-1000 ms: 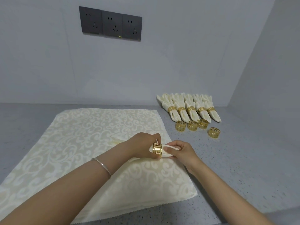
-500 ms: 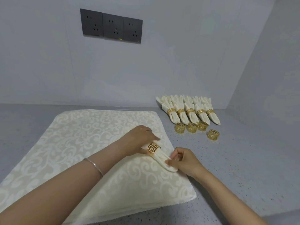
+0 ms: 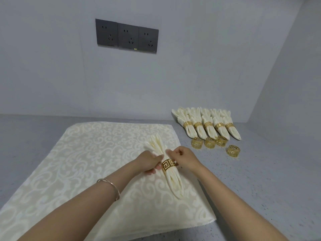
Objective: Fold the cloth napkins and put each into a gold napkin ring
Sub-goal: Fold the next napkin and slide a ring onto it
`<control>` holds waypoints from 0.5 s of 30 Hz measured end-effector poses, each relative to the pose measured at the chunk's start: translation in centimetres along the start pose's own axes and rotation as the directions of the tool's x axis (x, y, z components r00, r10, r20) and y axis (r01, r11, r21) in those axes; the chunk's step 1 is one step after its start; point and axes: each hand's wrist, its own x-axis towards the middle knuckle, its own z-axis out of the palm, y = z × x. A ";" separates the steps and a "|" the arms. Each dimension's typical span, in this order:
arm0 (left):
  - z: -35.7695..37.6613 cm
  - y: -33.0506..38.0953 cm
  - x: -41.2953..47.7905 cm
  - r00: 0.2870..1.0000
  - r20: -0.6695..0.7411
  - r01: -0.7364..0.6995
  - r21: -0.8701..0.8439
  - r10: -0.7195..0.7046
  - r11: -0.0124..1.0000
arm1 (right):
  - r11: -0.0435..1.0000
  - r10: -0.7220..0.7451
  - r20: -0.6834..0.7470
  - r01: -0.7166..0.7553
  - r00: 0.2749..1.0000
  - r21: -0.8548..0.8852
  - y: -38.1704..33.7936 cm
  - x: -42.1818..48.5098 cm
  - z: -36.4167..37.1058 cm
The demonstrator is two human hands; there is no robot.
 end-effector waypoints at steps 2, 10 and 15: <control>0.3 0.4 0.3 1.000 -0.002 0.023 -0.069 -0.023 0.997 | 0.999 0.010 0.014 -0.010 1.000 -0.030 0.0 0.5 0.2; 2.2 2.3 2.1 1.000 -0.007 0.000 -0.341 -0.003 0.940 | 0.996 0.039 -0.186 -0.023 0.982 0.087 1.9 1.1 -1.7; 4.9 5.3 3.6 0.998 0.026 -0.029 -0.676 0.063 0.737 | 0.846 0.249 -0.278 -0.069 0.928 0.528 2.8 0.9 -5.8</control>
